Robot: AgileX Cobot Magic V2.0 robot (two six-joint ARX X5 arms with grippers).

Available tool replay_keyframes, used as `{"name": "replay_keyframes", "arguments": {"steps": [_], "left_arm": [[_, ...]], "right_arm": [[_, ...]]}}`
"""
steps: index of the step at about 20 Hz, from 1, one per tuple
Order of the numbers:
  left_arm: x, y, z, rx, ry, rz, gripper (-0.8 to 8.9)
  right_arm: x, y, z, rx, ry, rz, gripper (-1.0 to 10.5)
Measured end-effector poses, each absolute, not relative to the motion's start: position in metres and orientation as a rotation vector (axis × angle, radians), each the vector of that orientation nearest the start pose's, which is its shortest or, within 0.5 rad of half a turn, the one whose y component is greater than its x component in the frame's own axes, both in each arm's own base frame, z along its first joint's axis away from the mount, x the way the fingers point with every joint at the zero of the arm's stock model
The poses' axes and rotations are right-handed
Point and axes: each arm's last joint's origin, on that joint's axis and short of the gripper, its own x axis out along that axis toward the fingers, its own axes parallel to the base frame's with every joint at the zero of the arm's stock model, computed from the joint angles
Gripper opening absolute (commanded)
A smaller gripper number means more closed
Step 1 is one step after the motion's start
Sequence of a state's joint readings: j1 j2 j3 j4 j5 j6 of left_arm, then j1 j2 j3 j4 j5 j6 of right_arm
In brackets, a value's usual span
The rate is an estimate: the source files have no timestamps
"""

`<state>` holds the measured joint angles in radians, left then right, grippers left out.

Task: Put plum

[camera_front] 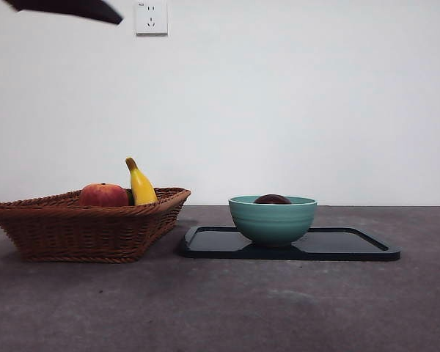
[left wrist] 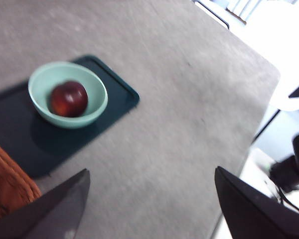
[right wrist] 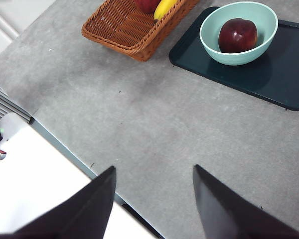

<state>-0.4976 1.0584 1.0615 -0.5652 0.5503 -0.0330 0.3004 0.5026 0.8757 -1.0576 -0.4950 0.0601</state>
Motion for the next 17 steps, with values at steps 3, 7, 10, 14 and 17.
{"name": "replay_keyframes", "arguments": {"steps": [3,7,10,14,17], "left_arm": [[0.209,-0.134,0.363,-0.046,0.607,-1.011,4.05],[0.257,-0.168,0.374,-0.031,0.615,-1.01,4.05],[0.292,-0.194,0.366,-0.009,0.639,-0.992,4.04],[0.331,-0.223,0.341,0.058,0.674,-0.92,4.04],[0.352,-0.243,0.32,0.104,0.691,-0.889,4.04]], "right_arm": [[0.06,0.033,0.317,0.123,0.722,0.742,2.5],[0.06,0.033,0.317,0.123,0.722,0.742,2.5],[0.06,0.033,0.317,0.123,0.722,0.742,2.5],[0.06,0.033,0.317,0.123,0.722,0.742,2.5],[0.06,0.033,0.317,0.123,0.722,0.742,2.5]]}}
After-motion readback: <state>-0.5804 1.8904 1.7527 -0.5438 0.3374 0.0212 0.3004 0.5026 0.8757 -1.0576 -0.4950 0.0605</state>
